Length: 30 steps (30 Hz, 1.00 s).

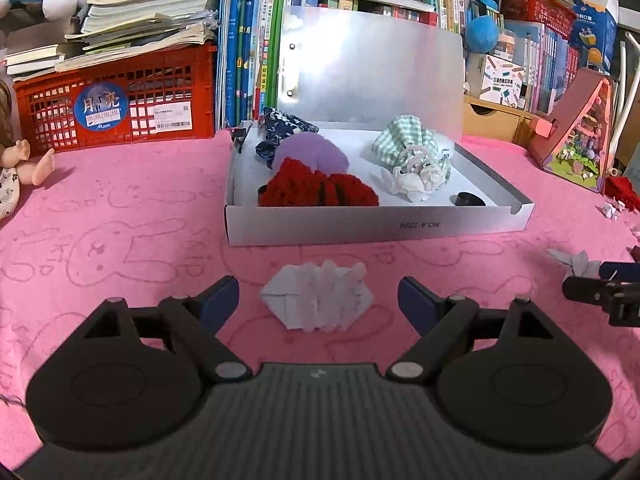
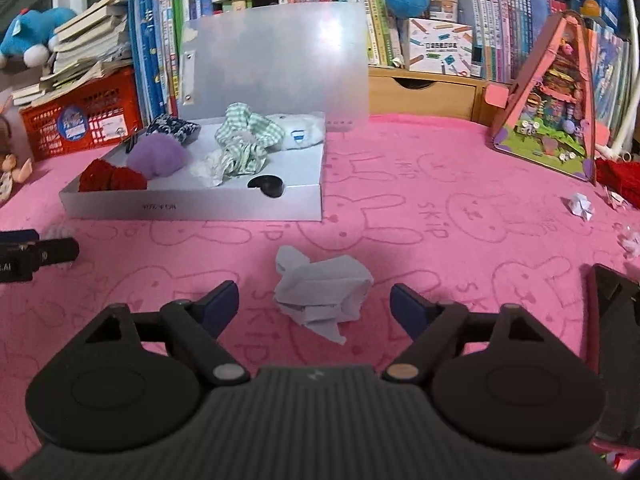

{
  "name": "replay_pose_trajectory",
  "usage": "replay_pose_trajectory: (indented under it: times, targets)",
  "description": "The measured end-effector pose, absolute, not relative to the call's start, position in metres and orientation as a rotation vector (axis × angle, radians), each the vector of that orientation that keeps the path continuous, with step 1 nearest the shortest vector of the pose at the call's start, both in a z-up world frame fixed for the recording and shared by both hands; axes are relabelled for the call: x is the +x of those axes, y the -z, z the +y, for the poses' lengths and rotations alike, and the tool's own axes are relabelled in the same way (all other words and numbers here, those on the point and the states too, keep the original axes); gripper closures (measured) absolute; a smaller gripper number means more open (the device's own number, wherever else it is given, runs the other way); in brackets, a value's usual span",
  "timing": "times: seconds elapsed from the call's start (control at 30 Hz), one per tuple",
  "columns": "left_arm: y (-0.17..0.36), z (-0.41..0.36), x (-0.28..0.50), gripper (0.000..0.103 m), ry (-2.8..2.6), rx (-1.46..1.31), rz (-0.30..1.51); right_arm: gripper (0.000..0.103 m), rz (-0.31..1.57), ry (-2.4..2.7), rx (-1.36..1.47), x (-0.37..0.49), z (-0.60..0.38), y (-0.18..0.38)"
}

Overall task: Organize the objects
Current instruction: 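Move both tools toward the white folded paper on the cloth, then close the left gripper on the white folded paper while the right gripper grasps it too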

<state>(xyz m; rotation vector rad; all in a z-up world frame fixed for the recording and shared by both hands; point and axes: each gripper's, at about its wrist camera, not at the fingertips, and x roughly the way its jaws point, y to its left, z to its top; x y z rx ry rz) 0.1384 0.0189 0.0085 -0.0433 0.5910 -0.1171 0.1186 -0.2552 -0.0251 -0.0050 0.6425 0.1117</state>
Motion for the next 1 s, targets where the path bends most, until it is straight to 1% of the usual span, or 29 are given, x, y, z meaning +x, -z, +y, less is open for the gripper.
replay_pose_trajectory:
  times: [0.27,0.3,0.37,0.43,0.5,0.53,0.57,0.6,0.63,0.67,0.73,0.8,1.0]
  targets:
    - [-0.005,0.013,0.137,0.014,0.108,0.006,0.576,0.041,0.644,-0.119,0.000,0.118,-0.254,0.027]
    - [-0.005,0.013,0.137,0.014,0.106,0.009,0.573,0.042,0.643,-0.118,0.001,0.118,-0.254,0.027]
    - [-0.005,0.013,0.137,0.014,0.102,0.008,0.571,0.049,0.642,-0.118,0.001,0.117,-0.255,0.028]
    - [-0.005,0.014,0.138,0.014,0.097,0.004,0.573,0.052,0.638,-0.117,0.003,0.117,-0.255,0.028]
    - [-0.005,0.015,0.139,0.016,0.093,-0.004,0.574,0.052,0.634,-0.118,0.009,0.116,-0.255,0.027]
    - [-0.005,0.016,0.139,0.021,0.091,-0.009,0.573,0.052,0.631,-0.121,0.013,0.115,-0.255,0.026]
    - [-0.005,0.017,0.139,0.025,0.090,-0.016,0.573,0.055,0.625,-0.124,0.016,0.114,-0.255,0.025]
    - [-0.005,0.018,0.138,0.032,0.089,-0.024,0.575,0.055,0.623,-0.125,0.017,0.114,-0.255,0.025]
    - [-0.005,0.019,0.138,0.035,0.091,-0.035,0.578,0.056,0.621,-0.128,0.017,0.113,-0.254,0.024]
    - [-0.005,0.019,0.138,0.035,0.093,-0.045,0.580,0.056,0.619,-0.132,0.017,0.113,-0.254,0.024]
    - [-0.006,0.020,0.137,0.040,0.089,-0.045,0.571,0.057,0.615,-0.137,0.016,0.113,-0.252,0.023]
    - [-0.007,0.019,0.135,0.043,0.083,-0.043,0.562,0.057,0.609,-0.137,0.020,0.112,-0.250,0.022]
    - [-0.011,0.022,0.132,0.047,0.083,-0.060,0.559,0.057,0.584,-0.136,0.045,0.110,-0.249,0.016]
